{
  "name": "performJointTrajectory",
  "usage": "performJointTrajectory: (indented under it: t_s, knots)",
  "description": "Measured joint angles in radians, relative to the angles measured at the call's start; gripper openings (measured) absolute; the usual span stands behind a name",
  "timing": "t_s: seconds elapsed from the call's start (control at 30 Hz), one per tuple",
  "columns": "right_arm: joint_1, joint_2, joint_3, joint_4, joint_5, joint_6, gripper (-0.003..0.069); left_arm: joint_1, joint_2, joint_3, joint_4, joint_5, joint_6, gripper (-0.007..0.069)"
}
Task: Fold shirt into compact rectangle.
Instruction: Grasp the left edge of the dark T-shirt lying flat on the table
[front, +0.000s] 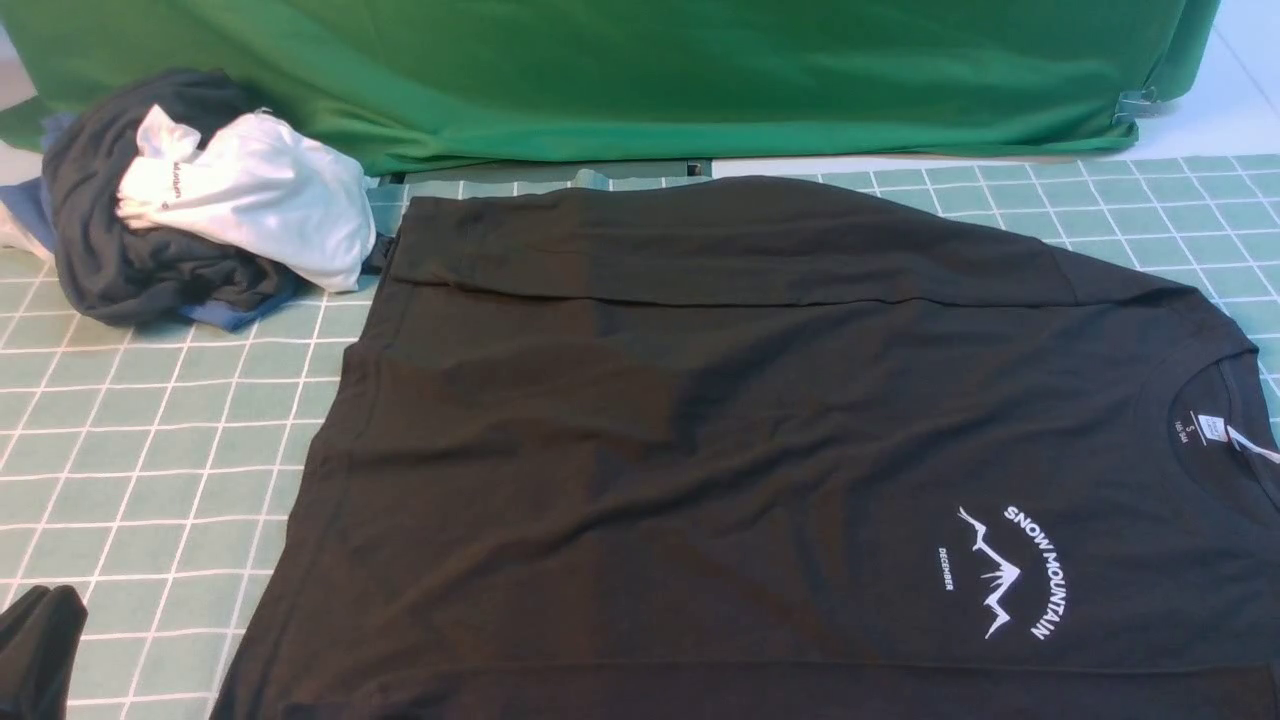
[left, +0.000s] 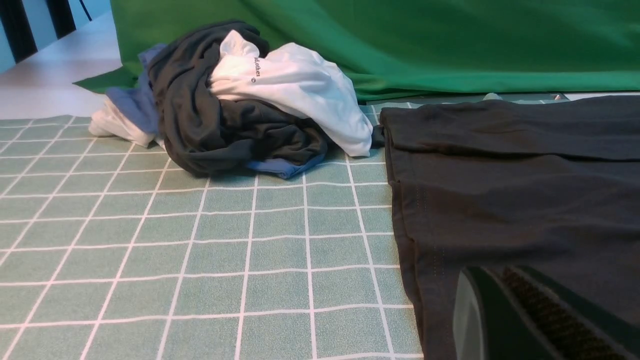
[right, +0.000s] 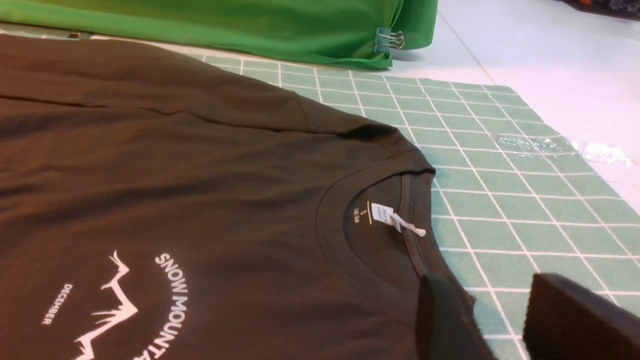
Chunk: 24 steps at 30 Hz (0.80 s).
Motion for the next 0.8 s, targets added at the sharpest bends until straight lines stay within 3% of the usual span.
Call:
performJointTrajectory:
  t_s: [0.27, 0.57, 0.8]
  knots:
    - [0.000, 0.000, 0.000, 0.000, 0.000, 0.000, 0.0245, 0.000, 0.000, 0.000, 0.006, -0.010, 0.000, 0.0036]
    - [0.000, 0.000, 0.000, 0.000, 0.000, 0.000, 0.0245, 0.000, 0.000, 0.000, -0.188, -0.342, -0.135, 0.0036]
    - [0.000, 0.000, 0.000, 0.000, 0.000, -0.001, 0.0245, 0.000, 0.000, 0.000, -0.210, -0.497, -0.187, 0.0036]
